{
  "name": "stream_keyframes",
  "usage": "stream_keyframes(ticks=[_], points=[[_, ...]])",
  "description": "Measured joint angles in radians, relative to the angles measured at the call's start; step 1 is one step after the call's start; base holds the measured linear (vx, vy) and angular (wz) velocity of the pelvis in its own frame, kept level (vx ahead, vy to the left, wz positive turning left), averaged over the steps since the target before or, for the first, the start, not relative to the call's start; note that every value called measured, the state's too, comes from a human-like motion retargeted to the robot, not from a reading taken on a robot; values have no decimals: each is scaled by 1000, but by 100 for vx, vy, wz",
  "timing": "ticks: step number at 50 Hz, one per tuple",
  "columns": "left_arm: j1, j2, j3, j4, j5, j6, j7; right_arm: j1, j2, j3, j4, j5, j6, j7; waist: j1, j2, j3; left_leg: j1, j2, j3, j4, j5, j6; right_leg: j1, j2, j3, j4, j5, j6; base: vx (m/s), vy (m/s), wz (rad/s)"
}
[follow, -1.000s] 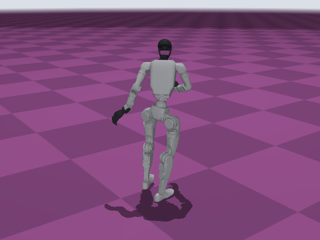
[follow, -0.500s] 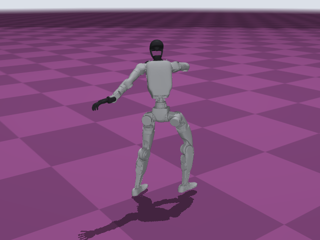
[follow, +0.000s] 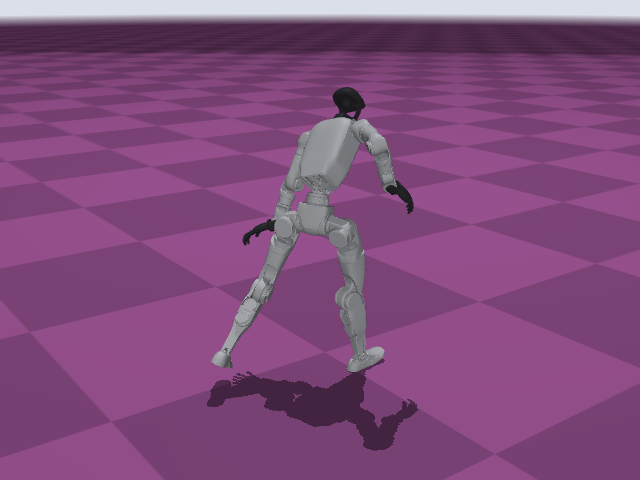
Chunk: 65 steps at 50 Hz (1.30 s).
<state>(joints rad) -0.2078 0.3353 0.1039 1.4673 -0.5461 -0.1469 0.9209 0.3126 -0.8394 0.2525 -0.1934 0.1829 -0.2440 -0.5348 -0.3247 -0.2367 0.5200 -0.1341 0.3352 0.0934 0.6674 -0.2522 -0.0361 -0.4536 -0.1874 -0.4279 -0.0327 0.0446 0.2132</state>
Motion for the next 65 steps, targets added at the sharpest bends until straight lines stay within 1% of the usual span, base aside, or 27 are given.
stream_keyframes(ticks=[2,5,8,10,13,17,20,22,23,25,27,30,35,37,39,41,43,45,47,48,50,52,54,56,58,61,65], points=[[-163,33,-49,-7,-59,-16,27,34,59,19,105,9,21,-2,-98,-30,0,-3,8,92,-1,66,0,-1,19,18,-30,11,4,33,-28,-46],[-429,126,-100,-31,-158,-45,34,74,133,56,269,76,47,24,-220,-61,0,16,23,259,-37,146,-7,-21,39,49,-55,20,-8,30,-19,-53],[-706,228,-144,-57,-297,-71,-17,106,190,108,441,208,79,53,-305,-61,0,45,23,377,-94,204,-30,-60,57,89,-55,13,-44,28,-9,-70],[-915,288,-193,-44,-414,-85,-70,107,218,155,571,296,100,76,-345,-46,0,49,9,401,-133,239,-50,-94,68,119,-55,8,-64,27,-2,-74],[-1231,335,-297,-5,-550,-105,-125,104,232,230,742,335,134,147,-383,11,0,30,-18,349,-186,291,-76,-143,84,152,-55,2,-79,28,2,-62],[-1591,319,-442,19,-654,-134,-199,119,226,293,886,225,170,285,-395,123,0,-5,-50,236,-245,369,-101,-193,100,178,-55,-12,-87,31,4,-44],[-1765,289,-522,2,-718,-137,-299,147,231,290,935,153,188,359,-383,202,0,-12,-68,186,-277,442,-122,-202,107,194,-55,-28,-96,35,4,-39],[-1833,278,-579,-1,-732,-124,-361,166,243,263,952,151,195,384,-372,238,0,-7,-88,156,-286,477,-140,-189,107,208,-55,-40,-101,37,5,-42],[-1850,273,-637,6,-671,-94,-380,175,248,243,957,155,198,393,-367,251,0,-5,-105,132,-285,480,-150,-178,104,215,-55,-47,-102,37,6,-45],[-1883,273,-680,6,-658,-82,-411,179,262,218,960,178,200,403,-356,258,0,-8,-148,68,-266,445,-167,-147,98,233,-55,-61,-104,37,7,-49],[-1896,282,-648,-2,-799,-133,-457,164,271,213,963,205,195,406,-343,251,0,-28,-189,19,-210,366,-169,-106,87,250,-55,-77,-107,36,7,-48],[-1844,282,-648,-10,-832,-149,-502,128,268,206,963,217,192,410,-320,241,0,-89,-210,30,-76,232,-135,-34,68,269,-49,-109,-112,36,7,-36],[-1591,200,-580,-131,-801,-175,-520,35,263,191,953,197,200,398,-237,217,0,-201,-141,203,99,37,-50,86,30,280,17,-199,-126,36,9,-25],[-1434,139,-552,-214,-749,-186,-509,-2,264,164,937,199,198,368,-186,207,0,-238,-122,250,96,-6,-35,132,18,281,58,-233,-129,37,11,-30],[-1256,77,-533,-299,-654,-190,-480,-35,269,125,909,216,190,322,-130,195,-4,-267,-120,274,34,-29,-34,178,8,287,98,-257,-126,39,13,-40],[-1065,27,-523,-372,-500,-183,-435,-66,277,78,874,249,168,273,-72,183,-13,-278,-130,285,-92,-40,-46,228,2,298,129,-273,-116,42,16,-54],[-862,-5,-517,-429,-272,-157,-379,-91,290,30,837,292,132,237,-13,172,-21,-256,-143,284,-267,-28,-73,289,5,314,148,-284,-105,46,20,-72],[-661,-11,-510,-448,8,-115,-341,-111,311,-15,805,330,90,230,46,170,-28,-211,-143,259,-426,30,-113,360,24,334,162,-296,-104,51,25,-87],[-457,-3,-490,-444,277,-65,-317,-117,336,-46,788,348,59,240,97,179,-51,-160,-135,215,-490,105,-132,419,43,348,194,-310,-118,55,31,-78],[-359,2,-475,-434,388,-42,-311,-119,350,-59,786,349,49,244,117,185,-66,-137,-130,199,-488,122,-127,437,47,348,224,-315,-130,56,35,-54],[-182,7,-441,-394,529,-1,-314,-117,378,-77,792,325,42,241,149,197,-98,-95,-123,189,-444,93,-91,447,42,331,329,-316,-151,55,38,-27],[-30,3,-400,-328,573,35,-336,-106,406,-80,817,262,53,229,172,208,-131,-61,-121,194,-387,25,-50,414,18,290,501,-292,-162,53,38,6],[92,1,-349,-240,579,66,-363,-96,434,-72,855,192,72,220,187,220,-161,-35,-126,190,-352,-20,-31,366,-17,237,677,-253,-178,50,34,33],[186,8,-284,-151,571,94,-393,-88,462,-63,903,129,96,223,192,236,-181,-12,-132,172,-336,-40,-38,327,-43,181,811,-235,-203,48,28,61],[262,29,-204,-81,554,121,-428,-81,488,-59,957,82,123,245,188,254,-194,11,-134,143,-335,-47,-59,304,-44,139,885,-254,-225,46,23,84],[362,80,-66,-33,484,142,-479,-64,522,-57,1040,42,159,292,173,273,-211,54,-140,96,-354,-48,-92,286,0,117,875,-293,-223,43,16,97],[452,147,94,-37,324,132,-501,-52,544,-60,1138,30,189,318,152,274,-234,107,-157,50,-389,-50,-115,266,51,84,713,-305,-209,40,8,82]])
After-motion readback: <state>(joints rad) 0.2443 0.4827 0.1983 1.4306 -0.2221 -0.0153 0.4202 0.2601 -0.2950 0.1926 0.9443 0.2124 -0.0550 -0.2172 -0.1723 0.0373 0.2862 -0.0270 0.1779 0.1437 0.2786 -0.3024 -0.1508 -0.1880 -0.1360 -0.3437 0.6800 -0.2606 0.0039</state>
